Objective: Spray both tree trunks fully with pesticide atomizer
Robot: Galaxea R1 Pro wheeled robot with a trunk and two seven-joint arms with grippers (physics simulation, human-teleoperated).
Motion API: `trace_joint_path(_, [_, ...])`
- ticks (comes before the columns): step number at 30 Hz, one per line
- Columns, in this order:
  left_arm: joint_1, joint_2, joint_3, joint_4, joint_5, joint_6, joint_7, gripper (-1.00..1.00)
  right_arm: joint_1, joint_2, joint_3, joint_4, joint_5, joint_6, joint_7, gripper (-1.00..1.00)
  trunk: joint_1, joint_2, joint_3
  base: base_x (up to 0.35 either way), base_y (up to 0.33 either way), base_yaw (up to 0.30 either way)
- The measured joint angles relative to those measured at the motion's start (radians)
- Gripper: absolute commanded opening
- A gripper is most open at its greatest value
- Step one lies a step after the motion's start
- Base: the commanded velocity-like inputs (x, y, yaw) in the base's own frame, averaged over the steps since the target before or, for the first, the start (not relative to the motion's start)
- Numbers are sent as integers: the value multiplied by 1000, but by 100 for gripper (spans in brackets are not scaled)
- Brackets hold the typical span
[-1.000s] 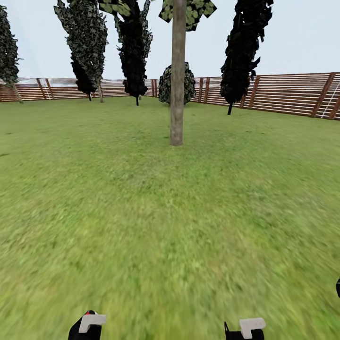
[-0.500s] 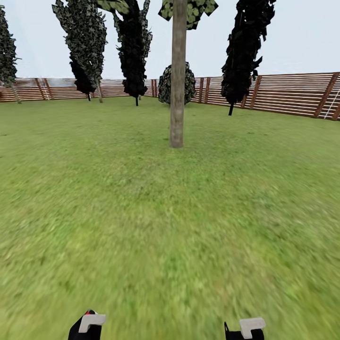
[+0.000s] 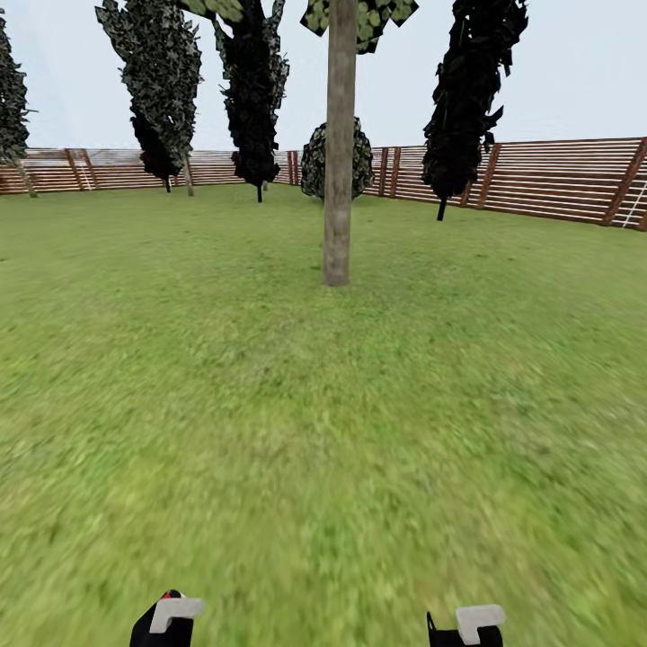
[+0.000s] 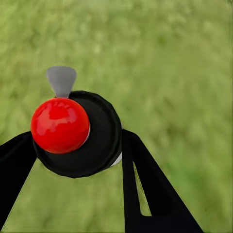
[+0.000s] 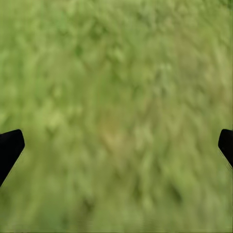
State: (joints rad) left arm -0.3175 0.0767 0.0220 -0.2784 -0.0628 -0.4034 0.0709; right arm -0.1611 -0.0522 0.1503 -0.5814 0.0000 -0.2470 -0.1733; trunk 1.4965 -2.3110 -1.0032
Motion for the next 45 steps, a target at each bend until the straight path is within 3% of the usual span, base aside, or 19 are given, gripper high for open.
trace_joint_path(45, [0, 0, -1, 0, 0, -1, 0, -100, 0, 0, 1, 0, 0, 0, 0, 100, 0, 0, 0, 339, 0, 0])
